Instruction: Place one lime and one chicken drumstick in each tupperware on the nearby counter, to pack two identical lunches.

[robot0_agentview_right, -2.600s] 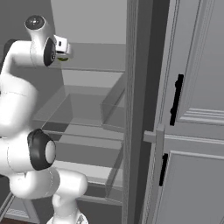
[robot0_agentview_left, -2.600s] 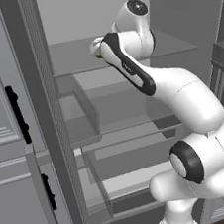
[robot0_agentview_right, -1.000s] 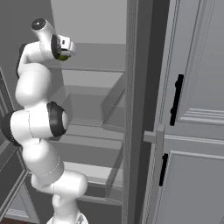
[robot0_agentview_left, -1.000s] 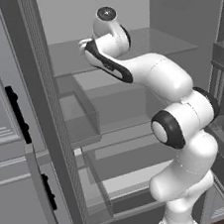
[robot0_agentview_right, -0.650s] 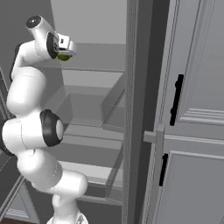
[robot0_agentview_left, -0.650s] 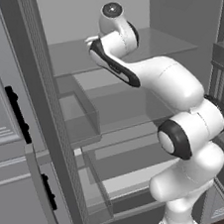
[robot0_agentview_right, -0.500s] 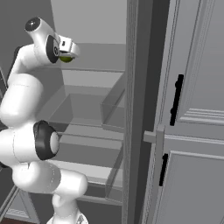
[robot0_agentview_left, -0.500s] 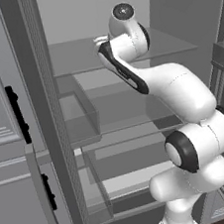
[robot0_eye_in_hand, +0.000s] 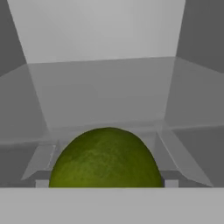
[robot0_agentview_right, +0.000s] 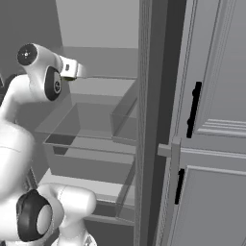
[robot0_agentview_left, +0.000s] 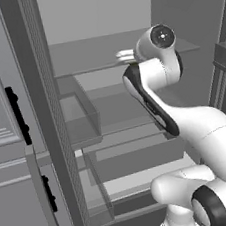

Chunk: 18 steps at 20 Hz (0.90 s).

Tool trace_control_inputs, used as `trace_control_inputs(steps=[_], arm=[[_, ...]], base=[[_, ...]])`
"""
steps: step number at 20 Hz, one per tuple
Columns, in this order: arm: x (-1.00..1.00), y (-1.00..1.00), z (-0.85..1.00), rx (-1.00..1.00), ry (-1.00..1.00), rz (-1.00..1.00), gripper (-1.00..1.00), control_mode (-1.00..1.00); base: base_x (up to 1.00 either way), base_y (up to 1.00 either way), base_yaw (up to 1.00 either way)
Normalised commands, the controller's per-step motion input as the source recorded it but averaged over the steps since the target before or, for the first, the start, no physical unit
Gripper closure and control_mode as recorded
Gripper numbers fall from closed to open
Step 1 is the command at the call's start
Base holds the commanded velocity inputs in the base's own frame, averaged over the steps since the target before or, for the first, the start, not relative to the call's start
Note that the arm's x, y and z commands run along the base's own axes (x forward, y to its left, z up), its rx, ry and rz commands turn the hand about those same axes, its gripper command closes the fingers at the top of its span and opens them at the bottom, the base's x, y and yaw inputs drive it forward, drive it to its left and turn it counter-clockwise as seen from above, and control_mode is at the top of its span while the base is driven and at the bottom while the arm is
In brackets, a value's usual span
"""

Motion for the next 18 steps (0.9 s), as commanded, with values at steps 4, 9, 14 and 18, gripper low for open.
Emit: trace_control_inputs(steps=[4,9,14,18], arm=[[-1.00,-0.16,0.01,0.00,0.03,0.07,1.00,-1.00],[-1.00,-0.07,-0.09,0.00,0.10,0.02,1.00,-1.00],[-1.00,-0.03,-0.31,0.00,0.11,0.00,1.00,-1.00],[0.00,0.00,0.00,0.00,0.00,0.00,1.00,1.00]], base=[[0.00,0.00,0.00],[0.00,0.00,0.00],[0.00,0.00,0.00],[-1.00,-0.16,0.00]])
